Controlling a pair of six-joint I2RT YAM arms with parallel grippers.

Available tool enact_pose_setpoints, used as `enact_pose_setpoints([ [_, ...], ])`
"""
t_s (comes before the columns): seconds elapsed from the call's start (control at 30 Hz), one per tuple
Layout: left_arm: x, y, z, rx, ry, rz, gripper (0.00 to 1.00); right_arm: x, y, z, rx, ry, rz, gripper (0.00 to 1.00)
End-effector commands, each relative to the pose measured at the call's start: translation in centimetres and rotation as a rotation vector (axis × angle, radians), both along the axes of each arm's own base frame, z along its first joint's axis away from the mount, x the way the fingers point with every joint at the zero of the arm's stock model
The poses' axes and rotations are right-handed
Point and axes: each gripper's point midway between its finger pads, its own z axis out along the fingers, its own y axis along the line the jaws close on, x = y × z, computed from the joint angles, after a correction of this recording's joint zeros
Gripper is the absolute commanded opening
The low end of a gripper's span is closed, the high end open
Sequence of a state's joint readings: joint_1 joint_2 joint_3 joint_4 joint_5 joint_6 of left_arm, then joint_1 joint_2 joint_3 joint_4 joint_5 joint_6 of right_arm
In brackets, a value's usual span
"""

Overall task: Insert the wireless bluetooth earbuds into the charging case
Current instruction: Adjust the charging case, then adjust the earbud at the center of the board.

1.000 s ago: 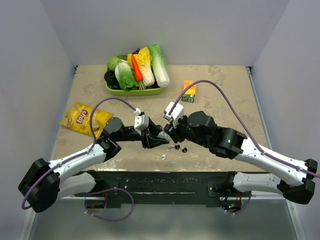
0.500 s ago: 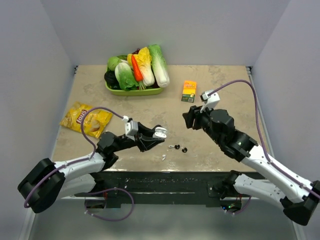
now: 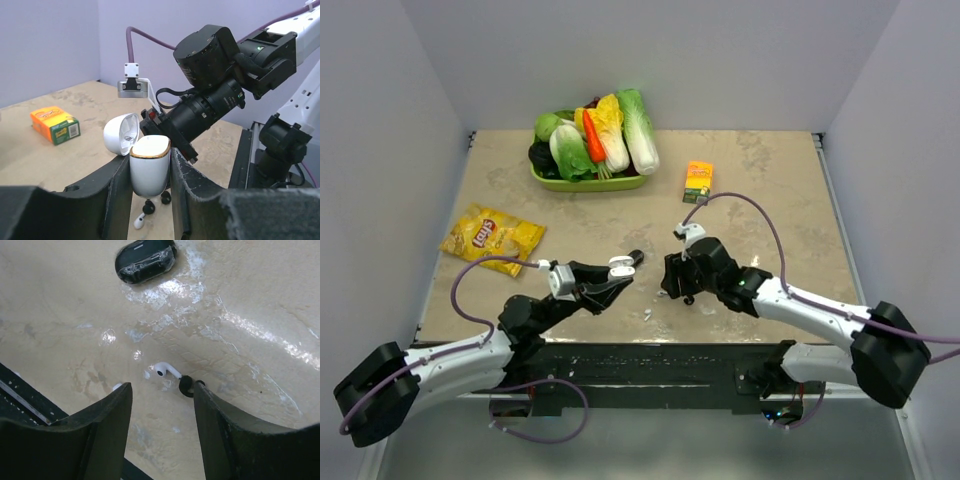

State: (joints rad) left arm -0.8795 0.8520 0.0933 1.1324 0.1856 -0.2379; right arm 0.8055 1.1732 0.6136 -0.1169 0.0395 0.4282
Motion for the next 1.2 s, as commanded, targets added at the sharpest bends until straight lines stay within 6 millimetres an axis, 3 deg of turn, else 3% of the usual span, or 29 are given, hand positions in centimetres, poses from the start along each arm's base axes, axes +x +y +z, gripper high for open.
enact_pose_setpoints([
  [0.0,1.0,1.7,0.0,-0.032,-0.021,0.107,0.0,1.3,3.3,1.3,-0.009,-0.076,0.079,0.51],
  [0.17,0.6,2.3,-0.8,-0.047,0.0,0.108,0.0,0.2,5.3,-0.1,-0.166,-0.107,0.178,0.5],
  [0.57,0.1,2.8,-1.3,-0.051,-0.005,0.106,0.0,1.4,4.5,-2.0,-0.281,-0.115,0.144,0.45],
  [1.17,0.2,2.6,-1.6,-0.043,0.005,0.099,0.0,0.8,4.4,-5.2,-0.33,-0.032,0.144,0.36],
])
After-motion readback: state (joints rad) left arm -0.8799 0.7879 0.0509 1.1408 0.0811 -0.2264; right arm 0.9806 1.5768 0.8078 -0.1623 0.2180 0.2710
